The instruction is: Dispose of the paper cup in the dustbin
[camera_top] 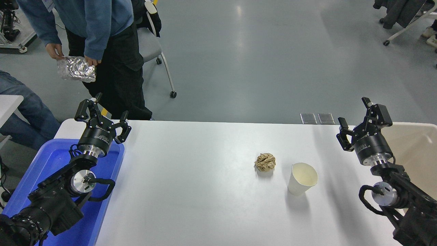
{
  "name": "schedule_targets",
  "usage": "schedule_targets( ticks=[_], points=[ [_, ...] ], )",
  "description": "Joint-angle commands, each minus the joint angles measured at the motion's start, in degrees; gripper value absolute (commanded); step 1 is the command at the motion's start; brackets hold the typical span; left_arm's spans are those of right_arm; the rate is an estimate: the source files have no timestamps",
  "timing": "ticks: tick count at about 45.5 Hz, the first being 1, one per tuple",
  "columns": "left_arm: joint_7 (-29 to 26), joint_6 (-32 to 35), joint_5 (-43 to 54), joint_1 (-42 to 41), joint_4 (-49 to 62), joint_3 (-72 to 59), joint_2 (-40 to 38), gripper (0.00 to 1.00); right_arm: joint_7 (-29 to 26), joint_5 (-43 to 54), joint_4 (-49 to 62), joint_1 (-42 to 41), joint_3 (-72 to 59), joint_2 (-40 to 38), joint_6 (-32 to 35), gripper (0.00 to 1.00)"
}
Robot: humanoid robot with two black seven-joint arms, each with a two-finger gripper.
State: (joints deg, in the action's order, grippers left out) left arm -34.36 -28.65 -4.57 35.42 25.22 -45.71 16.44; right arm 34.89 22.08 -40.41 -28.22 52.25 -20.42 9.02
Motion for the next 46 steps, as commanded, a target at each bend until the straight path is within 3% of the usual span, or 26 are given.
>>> schedule_targets(
  ticks=[1,32,46],
  points=[
    [0.00,0.00,0.00,0.00,0.00,0.00,0.00,1.00,0.00,-0.02,-0.28,-0.08,-0.04,-0.05,0.12,1.00],
    [0.00,0.00,0.00,0.00,0.00,0.00,0.00,1.00,-1.05,0.15,-0.72,-1.05,-3.29,2.06,-5.59,1.00],
    [0.00,0.00,0.00,0.00,0.00,0.00,0.00,1.00,-5.10,0.33,-1.69,-0.87,-4.08,0.56,-5.50,1.00]
  ],
)
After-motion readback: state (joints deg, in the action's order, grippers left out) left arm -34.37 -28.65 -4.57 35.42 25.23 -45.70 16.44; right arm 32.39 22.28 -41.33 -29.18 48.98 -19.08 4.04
